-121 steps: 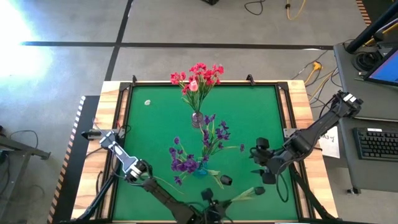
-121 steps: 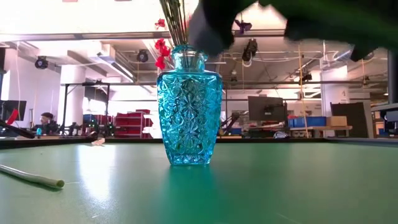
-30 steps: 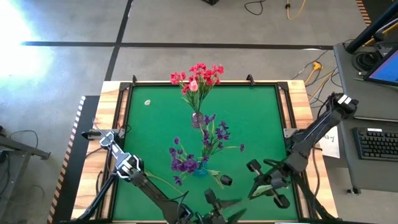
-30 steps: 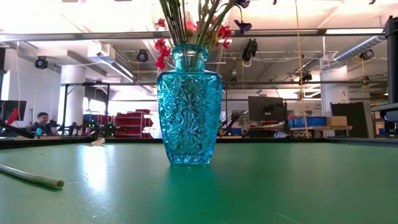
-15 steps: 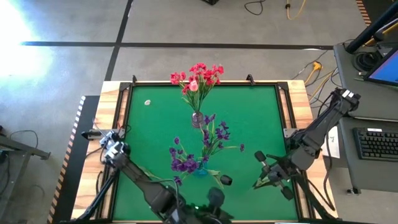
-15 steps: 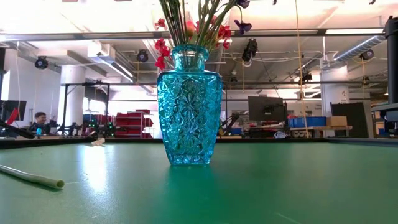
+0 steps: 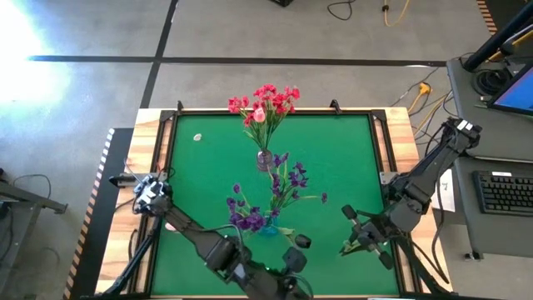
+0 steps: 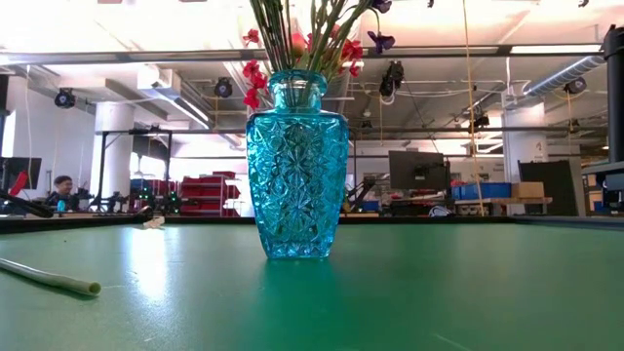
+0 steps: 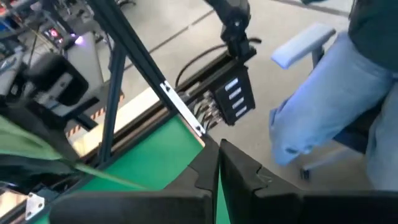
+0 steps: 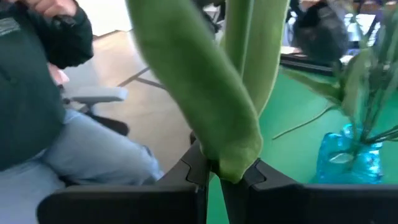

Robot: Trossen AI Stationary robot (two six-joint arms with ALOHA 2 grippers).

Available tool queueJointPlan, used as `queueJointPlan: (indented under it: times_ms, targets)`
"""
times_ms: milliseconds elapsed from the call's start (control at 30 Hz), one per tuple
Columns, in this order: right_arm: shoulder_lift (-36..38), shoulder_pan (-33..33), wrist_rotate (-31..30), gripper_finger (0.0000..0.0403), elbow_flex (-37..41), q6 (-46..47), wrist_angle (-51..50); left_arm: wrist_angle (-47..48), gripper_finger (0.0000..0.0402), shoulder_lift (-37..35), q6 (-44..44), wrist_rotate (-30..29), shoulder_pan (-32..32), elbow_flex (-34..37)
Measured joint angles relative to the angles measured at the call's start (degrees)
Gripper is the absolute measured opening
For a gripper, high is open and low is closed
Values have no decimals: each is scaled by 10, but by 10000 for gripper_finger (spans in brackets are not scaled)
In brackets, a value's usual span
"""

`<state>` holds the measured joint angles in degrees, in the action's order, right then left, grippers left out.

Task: Sort flowers into vase by color
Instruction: Put the black tulip into the blue vase

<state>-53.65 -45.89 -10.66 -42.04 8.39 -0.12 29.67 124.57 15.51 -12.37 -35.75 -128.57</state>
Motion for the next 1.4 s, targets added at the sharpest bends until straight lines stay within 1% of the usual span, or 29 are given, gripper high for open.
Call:
queueJointPlan:
  times_ms: [167, 300, 400, 500, 567, 700, 767, 867, 900, 967, 1067, 1167, 1267, 1400]
  targets:
    - [-6, -7, -4, 18, 0, 21, 4, 9, 0, -20, 0, 0, -11, 12]
    - [-20, -10, -39, 18, -11, 41, 5, 3, 0, -68, 3, -1, -20, 75]
    - [-38, -10, -45, 18, -27, 39, 19, -50, 0, -126, 3, -3, -30, 163]
    - [-62, -10, -53, 18, -54, 25, 26, -129, 0, -202, -2, -8, -40, 280]
    - [-83, -10, -75, 18, -76, 16, 20, -204, 0, -255, -17, -41, -49, 363]
    - [-135, -10, -89, 18, -138, -4, -4, -364, 0, -345, -27, -118, -66, 510]
    - [-165, -10, -109, 18, -178, -6, -21, -421, 0, -385, -28, -154, -73, 564]
    - [-211, -10, -161, 18, -242, -5, -68, -484, 0, -446, -34, -202, -83, 626]
    - [-227, -10, -180, 18, -263, -5, -84, -498, 0, -465, -36, -212, -85, 643]
    - [-260, -10, -211, 18, -304, -5, -114, -511, 0, -497, -42, -214, -88, 668]
    - [-304, -10, -238, 18, -362, -4, -135, -507, 0, -537, -45, -216, -92, 691]
    - [-340, -10, -260, 18, -413, -5, -133, -507, 0, -568, -52, -217, -95, 704]
    - [-371, -10, -295, 18, -459, -5, -133, -484, 0, -591, -57, -220, -95, 713]
    - [-403, -6, -353, 18, -511, -4, -142, -419, 0, -616, -80, -242, -97, 714]
